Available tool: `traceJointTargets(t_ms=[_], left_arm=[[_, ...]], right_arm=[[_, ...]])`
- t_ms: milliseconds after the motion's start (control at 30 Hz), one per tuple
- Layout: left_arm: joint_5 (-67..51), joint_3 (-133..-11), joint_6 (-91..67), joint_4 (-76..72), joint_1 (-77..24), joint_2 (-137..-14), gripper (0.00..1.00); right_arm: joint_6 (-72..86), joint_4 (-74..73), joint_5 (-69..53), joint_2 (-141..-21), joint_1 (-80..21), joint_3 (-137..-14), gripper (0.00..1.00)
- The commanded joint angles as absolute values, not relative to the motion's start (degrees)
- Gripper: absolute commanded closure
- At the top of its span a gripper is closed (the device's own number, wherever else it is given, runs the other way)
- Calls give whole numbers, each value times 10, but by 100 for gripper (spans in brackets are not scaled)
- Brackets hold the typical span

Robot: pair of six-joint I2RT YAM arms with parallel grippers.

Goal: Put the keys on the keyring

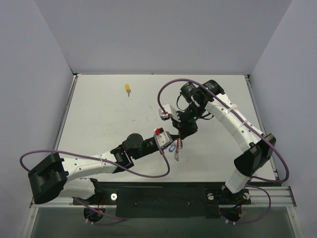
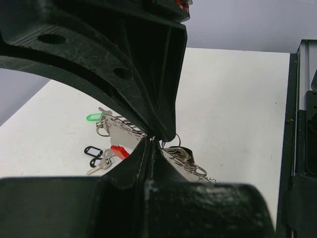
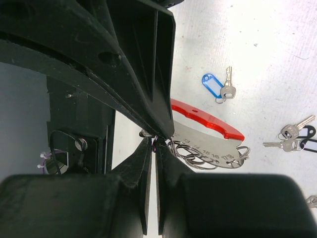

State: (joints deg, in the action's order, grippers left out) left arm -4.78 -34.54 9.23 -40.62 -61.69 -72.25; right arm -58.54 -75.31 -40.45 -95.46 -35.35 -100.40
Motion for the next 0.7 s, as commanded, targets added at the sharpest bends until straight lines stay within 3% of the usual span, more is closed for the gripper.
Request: traceJointTargets(t_ms=[0, 167, 567, 667], left_arm=[[-66, -379, 83, -421, -617, -728, 100], [-54, -381, 50, -406, -616, -722, 100], [48, -268, -93, -591, -599, -674, 100], [55, -247, -129, -651, -591, -670, 100]], right_arm=[[-591, -871, -425, -957, -357, -1005, 100], [-588, -869, -432, -955, -353, -1005, 100], [-604, -875, -534, -936, -290, -991, 65], [-636, -873, -562, -926, -289, -972, 62]])
